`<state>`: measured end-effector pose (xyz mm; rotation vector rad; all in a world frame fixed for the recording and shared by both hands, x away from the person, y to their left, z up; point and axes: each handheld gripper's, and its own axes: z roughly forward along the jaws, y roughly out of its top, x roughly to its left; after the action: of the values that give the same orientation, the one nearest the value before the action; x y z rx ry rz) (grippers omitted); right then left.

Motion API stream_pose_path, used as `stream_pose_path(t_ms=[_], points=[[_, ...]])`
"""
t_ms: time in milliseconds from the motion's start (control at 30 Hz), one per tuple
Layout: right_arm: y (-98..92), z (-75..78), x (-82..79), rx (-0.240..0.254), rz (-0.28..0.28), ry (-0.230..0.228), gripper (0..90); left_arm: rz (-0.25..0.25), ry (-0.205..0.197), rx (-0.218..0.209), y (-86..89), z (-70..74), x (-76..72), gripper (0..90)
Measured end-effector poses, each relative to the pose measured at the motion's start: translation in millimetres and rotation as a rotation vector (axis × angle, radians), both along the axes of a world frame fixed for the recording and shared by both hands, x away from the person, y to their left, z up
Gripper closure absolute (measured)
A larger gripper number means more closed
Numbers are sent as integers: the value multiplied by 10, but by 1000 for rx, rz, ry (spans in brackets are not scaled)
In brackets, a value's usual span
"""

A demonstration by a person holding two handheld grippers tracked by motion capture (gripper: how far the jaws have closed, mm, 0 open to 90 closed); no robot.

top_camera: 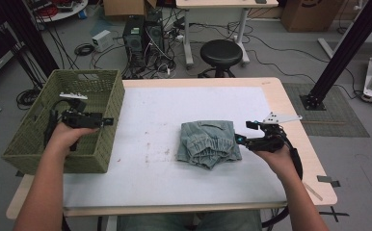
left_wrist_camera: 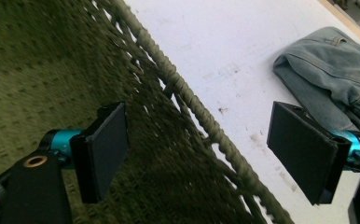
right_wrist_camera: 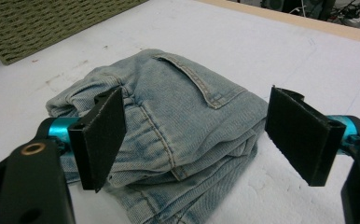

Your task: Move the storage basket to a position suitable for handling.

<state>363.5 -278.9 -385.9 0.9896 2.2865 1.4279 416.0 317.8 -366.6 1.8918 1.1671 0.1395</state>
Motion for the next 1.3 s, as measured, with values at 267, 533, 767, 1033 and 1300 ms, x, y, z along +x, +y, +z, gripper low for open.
stream_pose_path(t_ms=[267, 533, 767, 1033, 1300], points=[[-36, 21, -14, 10, -8, -1, 209, -20, 7, -6, -146, -14, 0, 218], [-38, 29, -6, 13, -3, -6, 209, -22, 21, 3, -244, 7, -20, 218], [-41, 31, -3, 15, -3, -7, 209, -39, 9, 12, -479, 29, -46, 216], [-56, 45, -8, 19, -4, -9, 209, -54, 1, 36, -739, 56, -23, 214], [-47, 36, 0, 19, -1, -7, 209, -48, 4, 31, -835, 56, -14, 214]])
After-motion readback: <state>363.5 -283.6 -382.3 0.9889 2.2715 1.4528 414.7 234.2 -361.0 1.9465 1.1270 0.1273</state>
